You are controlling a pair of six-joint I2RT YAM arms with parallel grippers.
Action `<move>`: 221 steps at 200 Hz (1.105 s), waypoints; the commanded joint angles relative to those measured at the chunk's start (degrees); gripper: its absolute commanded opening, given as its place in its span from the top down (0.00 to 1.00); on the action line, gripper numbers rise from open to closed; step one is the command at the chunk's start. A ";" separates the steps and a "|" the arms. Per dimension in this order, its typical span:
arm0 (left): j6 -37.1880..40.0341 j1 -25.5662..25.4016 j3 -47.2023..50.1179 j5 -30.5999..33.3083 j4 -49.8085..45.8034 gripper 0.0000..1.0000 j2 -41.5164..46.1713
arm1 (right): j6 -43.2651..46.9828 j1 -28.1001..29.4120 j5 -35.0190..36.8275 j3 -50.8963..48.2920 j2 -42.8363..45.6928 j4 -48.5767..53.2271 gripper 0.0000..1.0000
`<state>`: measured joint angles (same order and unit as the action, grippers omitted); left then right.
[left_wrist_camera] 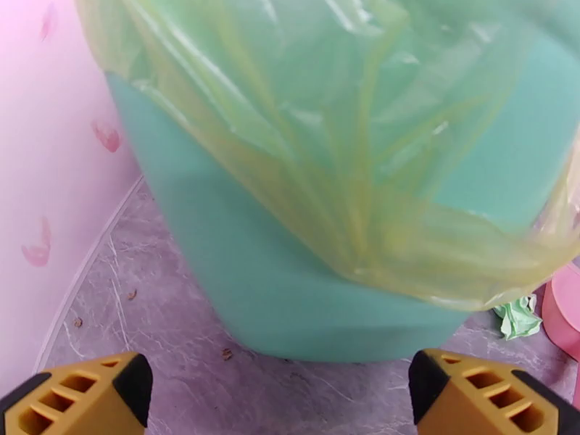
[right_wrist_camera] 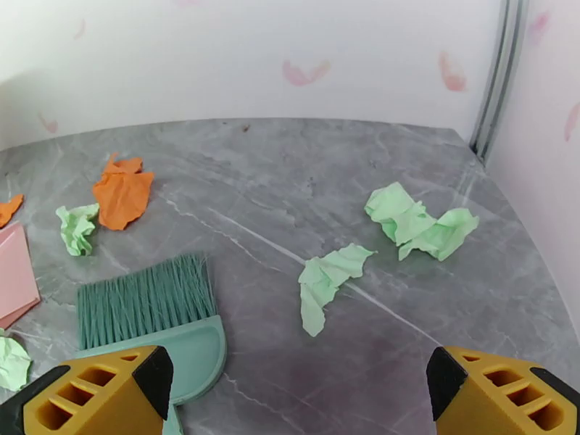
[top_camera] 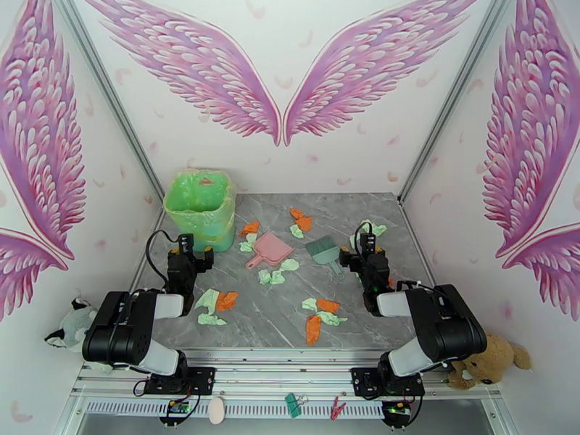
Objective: Sweep away the paper scraps from the table
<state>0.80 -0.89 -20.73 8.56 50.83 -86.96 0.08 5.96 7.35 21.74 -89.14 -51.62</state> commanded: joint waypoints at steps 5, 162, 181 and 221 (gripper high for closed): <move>0.10 -0.08 -1.15 -0.47 -0.69 0.01 -0.48 | 0.48 0.18 0.64 0.41 0.33 0.70 0.01; -0.01 -0.08 -1.22 -0.38 -0.74 0.01 -0.50 | 0.50 0.18 0.63 0.41 0.32 0.73 0.01; -0.01 -0.08 -1.23 -0.42 -0.74 0.01 -0.49 | 0.37 0.12 0.56 0.45 0.35 0.78 0.01; -0.25 0.26 -1.42 -0.97 -1.00 0.01 -0.58 | 0.49 0.09 0.55 0.47 0.37 0.83 0.01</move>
<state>0.82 -0.86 -20.73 8.40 50.83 -86.96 0.08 5.96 7.35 21.74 -89.17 -51.62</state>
